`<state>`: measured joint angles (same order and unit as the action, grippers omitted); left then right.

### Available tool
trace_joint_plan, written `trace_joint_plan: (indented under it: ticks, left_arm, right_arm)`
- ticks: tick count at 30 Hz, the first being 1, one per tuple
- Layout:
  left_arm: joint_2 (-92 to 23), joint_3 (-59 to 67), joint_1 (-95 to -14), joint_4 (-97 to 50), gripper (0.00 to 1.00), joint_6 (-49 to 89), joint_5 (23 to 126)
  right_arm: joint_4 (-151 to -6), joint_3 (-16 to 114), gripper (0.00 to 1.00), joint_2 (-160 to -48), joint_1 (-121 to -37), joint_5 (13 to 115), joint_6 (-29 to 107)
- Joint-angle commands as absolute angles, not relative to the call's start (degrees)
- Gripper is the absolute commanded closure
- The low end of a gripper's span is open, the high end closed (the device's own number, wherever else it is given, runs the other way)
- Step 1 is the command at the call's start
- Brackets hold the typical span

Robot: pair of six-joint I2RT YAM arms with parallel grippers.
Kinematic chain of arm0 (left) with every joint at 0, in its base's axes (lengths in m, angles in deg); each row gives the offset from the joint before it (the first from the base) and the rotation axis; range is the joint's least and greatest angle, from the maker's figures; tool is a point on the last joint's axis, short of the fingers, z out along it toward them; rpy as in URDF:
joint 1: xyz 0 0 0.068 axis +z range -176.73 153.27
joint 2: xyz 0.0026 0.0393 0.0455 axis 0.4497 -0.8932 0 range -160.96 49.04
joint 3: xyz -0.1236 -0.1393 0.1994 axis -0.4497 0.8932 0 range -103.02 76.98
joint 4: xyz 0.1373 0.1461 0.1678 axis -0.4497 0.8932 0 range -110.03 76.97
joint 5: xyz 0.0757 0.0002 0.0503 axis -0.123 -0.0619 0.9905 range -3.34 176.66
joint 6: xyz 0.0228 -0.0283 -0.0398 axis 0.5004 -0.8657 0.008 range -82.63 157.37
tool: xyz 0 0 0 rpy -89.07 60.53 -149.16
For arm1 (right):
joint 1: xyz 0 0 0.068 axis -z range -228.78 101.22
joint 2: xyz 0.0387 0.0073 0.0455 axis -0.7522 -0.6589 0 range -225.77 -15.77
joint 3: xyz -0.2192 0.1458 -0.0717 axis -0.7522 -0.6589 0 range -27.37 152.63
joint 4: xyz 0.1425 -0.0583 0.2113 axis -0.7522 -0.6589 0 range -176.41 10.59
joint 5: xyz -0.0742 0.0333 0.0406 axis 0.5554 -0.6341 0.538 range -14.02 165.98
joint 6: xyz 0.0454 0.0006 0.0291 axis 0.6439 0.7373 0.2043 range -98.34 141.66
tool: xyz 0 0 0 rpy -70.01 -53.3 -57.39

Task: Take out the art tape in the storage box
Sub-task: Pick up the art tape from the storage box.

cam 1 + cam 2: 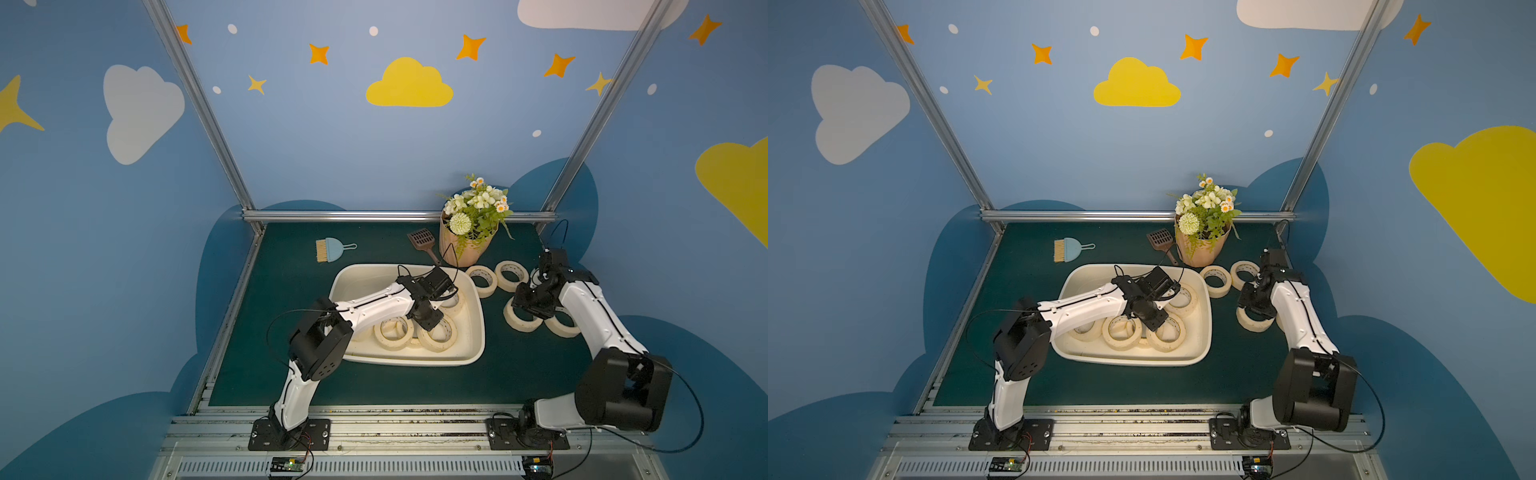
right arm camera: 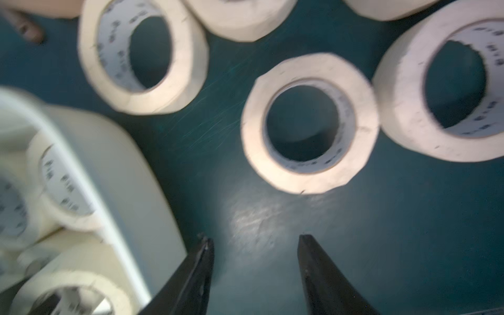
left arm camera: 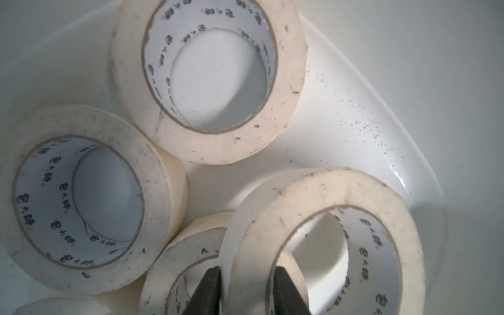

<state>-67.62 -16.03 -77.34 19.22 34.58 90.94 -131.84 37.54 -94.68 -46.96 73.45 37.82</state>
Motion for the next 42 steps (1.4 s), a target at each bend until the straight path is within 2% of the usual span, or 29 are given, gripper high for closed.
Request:
trace_joint_plan:
  ticks: [1,9,17,30,33,38,39,40,42]
  left_arm:
    - [-68.43,-18.13,-76.81,20.83,0.78,34.98,91.91]
    - [-66.38,-23.07,-75.70,22.49,0.82,36.48,93.97]
    - [-66.60,-28.03,-75.63,22.81,0.85,36.17,92.87]
    - [-61.81,-25.70,-77.17,20.11,0.88,33.75,89.92]
    - [-61.01,-25.07,-77.11,19.28,0.88,33.39,89.39]
    - [-60.06,-23.54,-77.10,17.33,0.86,32.63,87.42]
    - [-59.95,-23.17,-77.13,16.90,0.82,32.46,86.93]
    - [-59.66,-22.73,-77.17,16.44,0.73,32.27,86.56]
    - [-59.13,-21.69,-77.17,15.66,0.58,32.12,86.31]
  right_arm:
    - [-138.20,37.16,0.45,-89.86,-49.80,67.68,38.20]
    - [-141.81,39.62,0.39,-84.49,-59.68,61.89,42.33]
    - [-137.20,41.46,0.39,-90.19,-71.43,62.53,47.18]
    - [-133.12,44.85,0.41,-100.18,-73.30,64.01,47.75]
    - [-132.28,44.51,0.49,-100.37,-73.30,63.97,48.15]
    - [-132.06,44.56,0.88,-99.96,-73.22,64.68,48.37]
    - [-132.14,44.61,0.94,-99.74,-73.10,64.83,48.37]
    - [-132.15,44.80,1.00,-99.58,-73.09,65.03,48.30]
    - [-132.85,45.28,1.00,-99.35,-72.72,65.55,48.38]
